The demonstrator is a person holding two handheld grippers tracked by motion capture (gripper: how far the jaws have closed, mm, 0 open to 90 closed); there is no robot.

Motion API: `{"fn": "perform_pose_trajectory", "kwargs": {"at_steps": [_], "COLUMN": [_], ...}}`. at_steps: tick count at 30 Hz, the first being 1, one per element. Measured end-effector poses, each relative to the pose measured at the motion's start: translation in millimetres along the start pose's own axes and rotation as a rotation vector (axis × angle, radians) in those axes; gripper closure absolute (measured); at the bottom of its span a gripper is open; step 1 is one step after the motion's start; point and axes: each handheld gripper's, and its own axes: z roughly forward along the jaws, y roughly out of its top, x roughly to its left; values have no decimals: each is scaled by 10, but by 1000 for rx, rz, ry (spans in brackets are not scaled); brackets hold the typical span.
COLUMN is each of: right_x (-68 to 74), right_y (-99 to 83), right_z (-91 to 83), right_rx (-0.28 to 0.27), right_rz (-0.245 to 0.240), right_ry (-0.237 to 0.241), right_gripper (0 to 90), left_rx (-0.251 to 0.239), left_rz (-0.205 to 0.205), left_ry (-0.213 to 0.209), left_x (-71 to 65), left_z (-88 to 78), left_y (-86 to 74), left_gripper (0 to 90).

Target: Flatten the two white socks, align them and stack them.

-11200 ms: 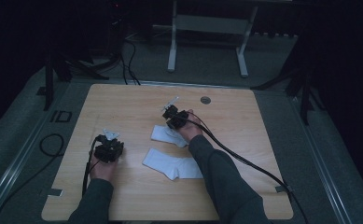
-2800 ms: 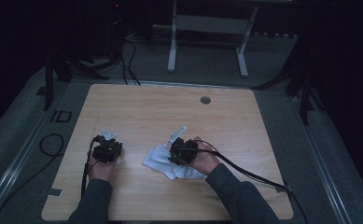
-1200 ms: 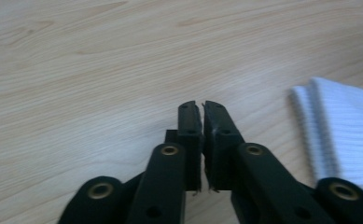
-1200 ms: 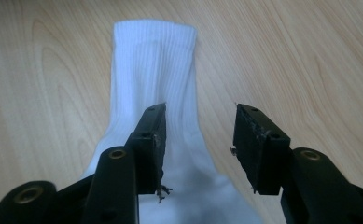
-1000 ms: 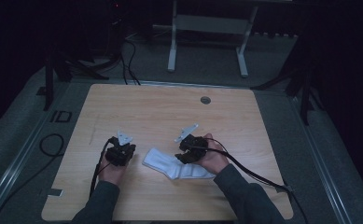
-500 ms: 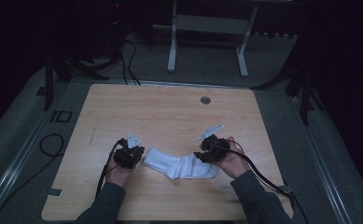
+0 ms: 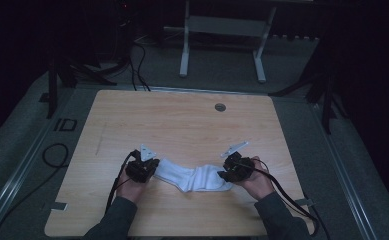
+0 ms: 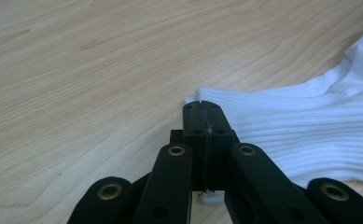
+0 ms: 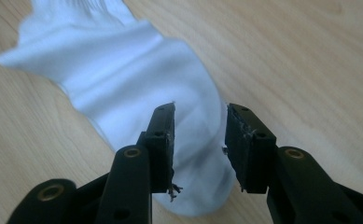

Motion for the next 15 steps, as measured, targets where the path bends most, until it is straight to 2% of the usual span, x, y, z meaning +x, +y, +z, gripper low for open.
{"fn": "perform_pose_trajectory", "kwargs": {"at_steps": [1, 4, 5, 10, 15], "right_x": [-27, -57, -57, -34, -38], "right_y": [-31, -52, -52, -68, -102], "right_z": [34, 93, 93, 157, 105], "right_rx": [7, 16, 16, 46, 51], "right_rz": [28, 51, 51, 26, 12], "right_ry": [1, 10, 10, 16, 7], "right_gripper": [623, 624, 624, 861, 883], "left_rx": [5, 13, 13, 51, 54], "left_rz": [10, 22, 22, 54, 63], "left_ry": [-8, -19, -19, -18, -7], "left_x": [-29, -84, -84, -154, -164], "left_z": [9, 38, 38, 120, 121], "left_y": [2, 1, 1, -26, -31], "left_gripper": [899, 899, 899, 899, 899]}}
